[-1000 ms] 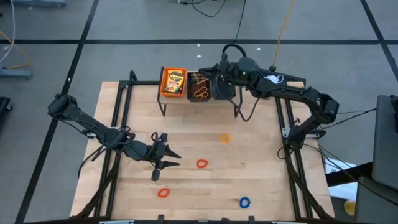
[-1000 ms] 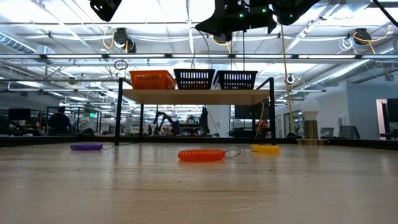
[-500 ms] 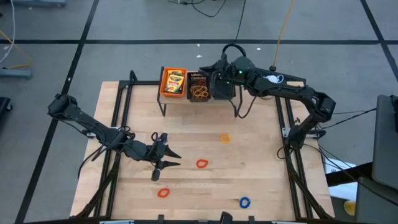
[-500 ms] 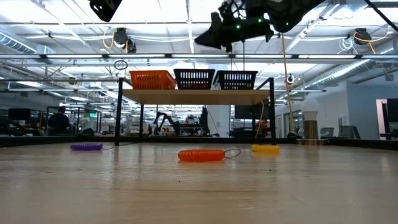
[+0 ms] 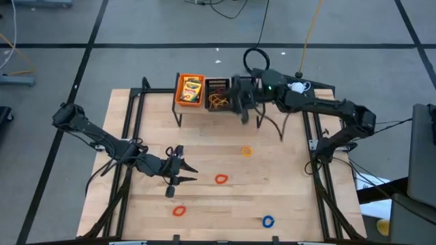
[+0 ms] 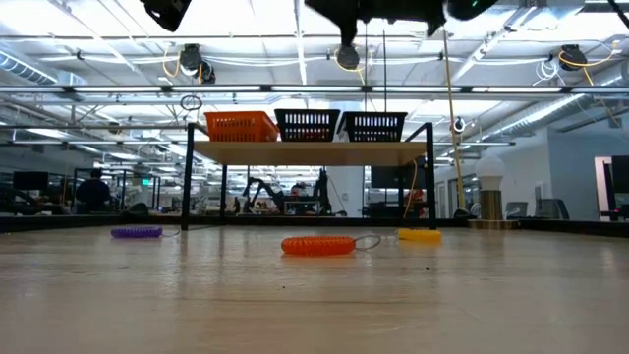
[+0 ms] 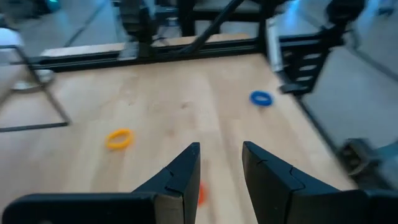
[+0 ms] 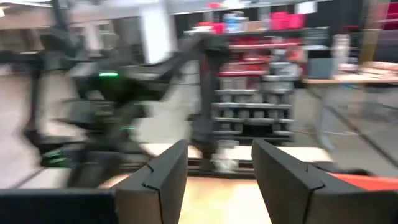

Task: Pick & Place Office Desk Supplies
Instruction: Put the purple spring keychain into the right black basket on the shelf

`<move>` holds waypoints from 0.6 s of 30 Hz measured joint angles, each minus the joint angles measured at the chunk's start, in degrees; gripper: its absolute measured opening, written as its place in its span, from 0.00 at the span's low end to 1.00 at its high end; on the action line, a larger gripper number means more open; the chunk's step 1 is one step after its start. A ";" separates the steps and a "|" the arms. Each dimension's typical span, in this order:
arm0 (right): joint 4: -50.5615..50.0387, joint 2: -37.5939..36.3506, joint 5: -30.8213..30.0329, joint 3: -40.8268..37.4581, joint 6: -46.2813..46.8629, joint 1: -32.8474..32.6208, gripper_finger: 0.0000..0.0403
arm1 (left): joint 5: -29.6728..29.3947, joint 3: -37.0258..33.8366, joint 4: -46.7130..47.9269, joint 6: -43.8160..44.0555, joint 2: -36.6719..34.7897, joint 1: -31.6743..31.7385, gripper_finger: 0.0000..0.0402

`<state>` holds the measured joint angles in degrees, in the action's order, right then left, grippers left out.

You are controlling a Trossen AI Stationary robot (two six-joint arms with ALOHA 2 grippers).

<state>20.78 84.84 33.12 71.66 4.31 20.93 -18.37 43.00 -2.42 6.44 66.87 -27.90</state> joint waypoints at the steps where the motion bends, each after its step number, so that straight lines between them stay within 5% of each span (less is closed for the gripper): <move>1: -0.74 -0.91 -0.06 -0.68 -0.64 -1.91 0.43 | -1.46 0.00 0.58 -0.58 0.00 -0.02 0.29; 8: -2.96 -9.25 -4.67 -10.44 -6.45 -17.38 0.41 | -11.97 0.00 5.87 -2.26 0.00 0.00 0.29; 18: 16.69 -12.03 -30.39 -34.23 -5.63 -39.72 0.40 | -17.99 0.61 18.02 -0.70 -0.07 -0.15 0.29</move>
<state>37.47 72.80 2.74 37.43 -1.31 -18.79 -36.36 43.62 15.60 5.74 66.81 -28.05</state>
